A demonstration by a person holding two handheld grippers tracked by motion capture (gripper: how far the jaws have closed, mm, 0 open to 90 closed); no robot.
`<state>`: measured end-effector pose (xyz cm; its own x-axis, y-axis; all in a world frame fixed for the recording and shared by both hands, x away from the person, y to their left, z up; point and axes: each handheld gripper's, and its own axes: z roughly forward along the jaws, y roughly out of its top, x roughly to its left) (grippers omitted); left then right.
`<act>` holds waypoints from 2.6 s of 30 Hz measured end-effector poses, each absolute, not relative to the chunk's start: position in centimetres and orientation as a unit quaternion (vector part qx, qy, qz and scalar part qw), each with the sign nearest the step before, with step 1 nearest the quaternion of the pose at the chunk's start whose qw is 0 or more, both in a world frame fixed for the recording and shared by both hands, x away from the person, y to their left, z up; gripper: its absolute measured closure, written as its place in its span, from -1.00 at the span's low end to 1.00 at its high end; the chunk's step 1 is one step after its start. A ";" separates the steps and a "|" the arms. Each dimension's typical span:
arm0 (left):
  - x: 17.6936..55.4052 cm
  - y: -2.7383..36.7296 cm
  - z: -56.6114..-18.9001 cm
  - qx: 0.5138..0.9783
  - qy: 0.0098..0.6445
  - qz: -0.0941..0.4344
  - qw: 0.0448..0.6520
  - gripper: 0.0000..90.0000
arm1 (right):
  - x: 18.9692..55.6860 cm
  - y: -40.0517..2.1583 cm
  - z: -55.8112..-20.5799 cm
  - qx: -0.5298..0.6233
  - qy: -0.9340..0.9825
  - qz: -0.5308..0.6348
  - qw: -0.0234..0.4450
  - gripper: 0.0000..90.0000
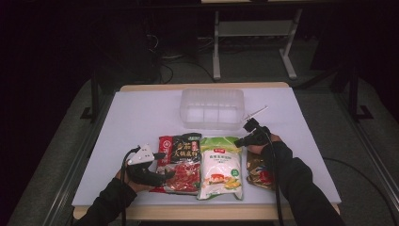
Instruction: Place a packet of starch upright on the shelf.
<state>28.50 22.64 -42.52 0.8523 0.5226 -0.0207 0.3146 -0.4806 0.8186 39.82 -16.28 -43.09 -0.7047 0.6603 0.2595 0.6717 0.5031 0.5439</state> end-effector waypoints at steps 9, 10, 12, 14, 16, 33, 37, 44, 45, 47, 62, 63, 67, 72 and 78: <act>28.9 22.9 -42.4 0.850 0.247 0.107 0.453 -0.52 | 38.5 -16.8 -42.4 -0.368 -0.861 -0.350 -0.010 1.00; 29.0 22.8 -42.3 0.849 0.248 0.102 0.455 -0.52 | 38.3 -16.9 -42.3 -0.366 -0.861 -0.353 -0.014 1.00; 29.2 22.7 -42.3 0.848 0.248 0.097 0.458 -0.52 | 37.8 -17.2 -42.1 -0.363 -0.859 -0.359 -0.018 1.00; 29.4 22.4 -42.2 0.847 0.251 0.091 0.460 -0.52 | 37.5 -17.6 -42.0 -0.362 -0.856 -0.370 -0.020 1.00; 29.6 22.0 -42.2 0.847 0.252 0.085 0.460 -0.52 | 37.2 -18.0 -41.8 -0.360 -0.851 -0.382 -0.023 1.00; 31.4 16.5 -41.2 0.868 0.243 0.046 0.431 -0.62 | 35.0 -19.1 -40.2 -0.329 -0.836 -0.436 -0.053 1.00; 31.3 15.4 -41.3 0.869 0.241 0.013 0.432 -0.63 | 34.8 -19.2 -39.9 -0.322 -0.834 -0.445 -0.056 1.00; 32.0 11.6 -42.2 0.886 0.252 -0.039 0.386 -0.70 | 34.1 -19.5 -39.3 -0.305 -0.826 -0.469 -0.063 1.00; 32.2 11.3 -42.3 0.887 0.252 -0.044 0.384 -0.70 | 34.0 -19.6 -39.2 -0.304 -0.825 -0.473 -0.062 1.00; 32.6 10.6 -42.5 0.884 0.259 -0.043 0.386 -0.72 | 33.9 -19.8 -39.1 -0.298 -0.822 -0.482 -0.064 1.00; 34.4 8.5 -43.8 0.865 0.279 -0.126 0.398 -0.85 | 33.4 -19.9 -38.2 -0.269 -0.803 -0.525 -0.087 1.00; 34.5 8.4 -44.0 0.863 0.276 -0.139 0.401 -0.86 | 33.4 -19.9 -38.2 -0.264 -0.800 -0.531 -0.089 1.00; 34.7 8.2 -44.1 0.858 0.269 -0.160 0.406 -0.85 | 33.2 -19.7 -37.9 -0.253 -0.794 -0.545 -0.092 1.00; 34.7 8.0 -43.9 0.857 0.254 -0.155 0.421 -0.76 | 33.3 -19.7 -37.8 -0.247 -0.786 -0.559 -0.090 1.00; 34.4 8.7 -43.6 0.833 0.238 -0.145 0.479 0.05 | 33.2 -19.5 -37.7 -0.243 -0.783 -0.566 -0.091 1.00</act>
<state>34.40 8.71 -43.64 0.8444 0.2573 -0.4698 0.5355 -0.4286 0.7277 33.15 -19.54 -37.65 -0.8654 0.4834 0.1320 0.2767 0.2414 0.9301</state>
